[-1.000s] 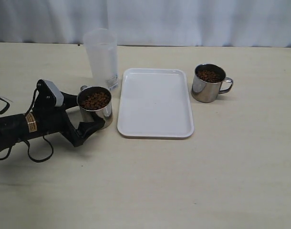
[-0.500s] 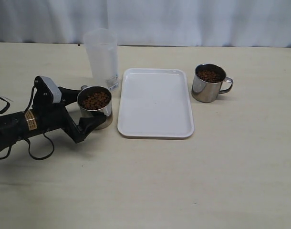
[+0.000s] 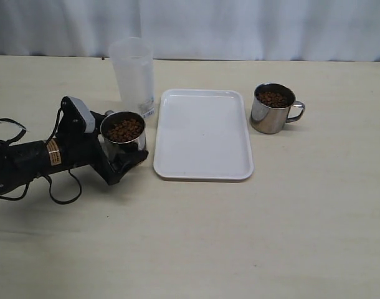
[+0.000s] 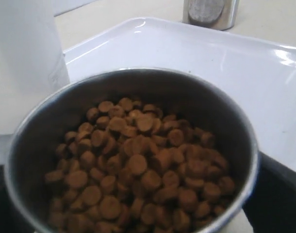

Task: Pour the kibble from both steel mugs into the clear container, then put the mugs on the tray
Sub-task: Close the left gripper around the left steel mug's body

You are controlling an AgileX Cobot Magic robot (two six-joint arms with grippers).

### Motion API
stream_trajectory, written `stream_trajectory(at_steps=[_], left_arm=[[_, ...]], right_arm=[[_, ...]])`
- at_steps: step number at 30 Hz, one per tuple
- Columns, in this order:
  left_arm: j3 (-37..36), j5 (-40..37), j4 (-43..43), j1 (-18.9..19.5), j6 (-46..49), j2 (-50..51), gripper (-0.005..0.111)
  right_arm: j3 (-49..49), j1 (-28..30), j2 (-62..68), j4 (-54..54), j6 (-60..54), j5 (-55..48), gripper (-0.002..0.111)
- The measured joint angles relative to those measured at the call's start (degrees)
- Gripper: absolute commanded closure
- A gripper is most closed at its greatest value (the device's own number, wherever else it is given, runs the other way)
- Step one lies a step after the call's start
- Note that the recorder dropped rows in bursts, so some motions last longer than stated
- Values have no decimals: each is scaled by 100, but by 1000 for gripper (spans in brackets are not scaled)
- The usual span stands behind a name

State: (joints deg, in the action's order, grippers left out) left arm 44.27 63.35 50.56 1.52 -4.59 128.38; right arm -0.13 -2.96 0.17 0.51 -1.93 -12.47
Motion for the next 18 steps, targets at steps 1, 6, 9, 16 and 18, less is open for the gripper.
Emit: stream_trajectory(at_steps=[1, 6, 9, 16, 18], left_arm=[[34, -151, -69, -17, 0, 0, 30], [34, -305, -209, -17, 0, 0, 30], [135, -391, -222, -26, 0, 13, 30], [378, -211, -256, -76, 0, 339, 30], [405, -200, -256, -76, 0, 348, 30]], right_arm=[[0, 0, 0, 0, 0, 0, 103], [0, 0, 0, 0, 0, 0, 103], [0, 0, 0, 0, 0, 0, 103], [0, 0, 0, 0, 0, 0, 103], [0, 0, 0, 0, 0, 0, 103]])
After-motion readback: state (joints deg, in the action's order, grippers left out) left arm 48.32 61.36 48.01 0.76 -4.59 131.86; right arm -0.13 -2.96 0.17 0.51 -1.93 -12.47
